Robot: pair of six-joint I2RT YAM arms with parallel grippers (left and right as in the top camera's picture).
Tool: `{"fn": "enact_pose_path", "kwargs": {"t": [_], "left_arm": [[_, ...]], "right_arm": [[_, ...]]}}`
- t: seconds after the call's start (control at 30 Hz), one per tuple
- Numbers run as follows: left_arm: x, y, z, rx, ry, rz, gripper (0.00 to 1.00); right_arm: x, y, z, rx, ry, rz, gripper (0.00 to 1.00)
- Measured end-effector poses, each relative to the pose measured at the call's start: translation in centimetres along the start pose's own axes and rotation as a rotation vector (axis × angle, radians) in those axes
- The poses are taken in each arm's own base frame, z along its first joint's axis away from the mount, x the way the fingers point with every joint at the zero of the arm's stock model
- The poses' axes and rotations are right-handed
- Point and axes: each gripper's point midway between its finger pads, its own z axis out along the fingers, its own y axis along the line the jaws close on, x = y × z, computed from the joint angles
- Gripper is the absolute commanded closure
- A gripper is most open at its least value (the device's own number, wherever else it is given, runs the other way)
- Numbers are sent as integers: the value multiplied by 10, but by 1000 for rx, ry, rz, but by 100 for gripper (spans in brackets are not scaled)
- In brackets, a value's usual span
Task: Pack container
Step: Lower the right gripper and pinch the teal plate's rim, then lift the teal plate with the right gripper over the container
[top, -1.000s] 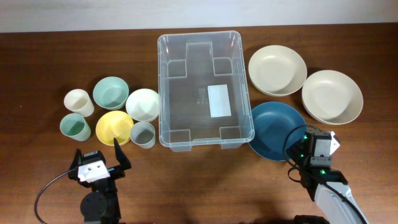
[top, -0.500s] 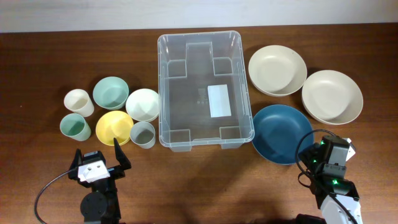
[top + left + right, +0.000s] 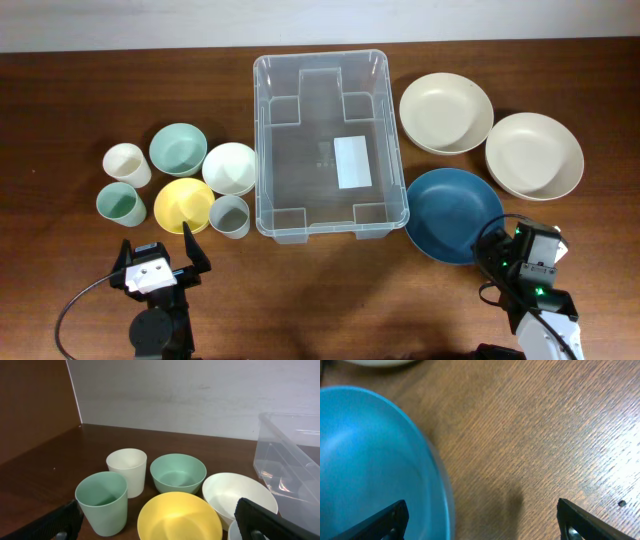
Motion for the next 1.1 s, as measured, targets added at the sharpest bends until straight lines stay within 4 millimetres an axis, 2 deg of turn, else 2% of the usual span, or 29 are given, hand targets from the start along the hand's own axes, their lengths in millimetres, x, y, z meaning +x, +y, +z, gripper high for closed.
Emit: {"fn": "enact_pose_path", "kwargs": {"t": [0.2,0.3,0.37,0.6,0.63,0.87,0.97,1.1], "left_arm": [[0,0,0,0,0,0,1],[0,0,0,0,0,0,1],[0,0,0,0,0,0,1],[0,0,0,0,0,0,1],[0,0,0,0,0,0,0],[0,0,0,0,0,0,1],[0,0,0,0,0,0,0],[0,0,0,0,0,0,0]], "right_arm": [[4,3,16,6,33,-9,13],[7,5,25,3,57,-14,21],[9,7,29,-3,70,-17,32],[7,20,31,-68,70,-10,92],[6,21,31,-77,71,-11,96],[3,23,31,-108,78,23,96],[-6,20,29,-136,69,46,96],[-23,28,20,-236,31,43,96]]}}
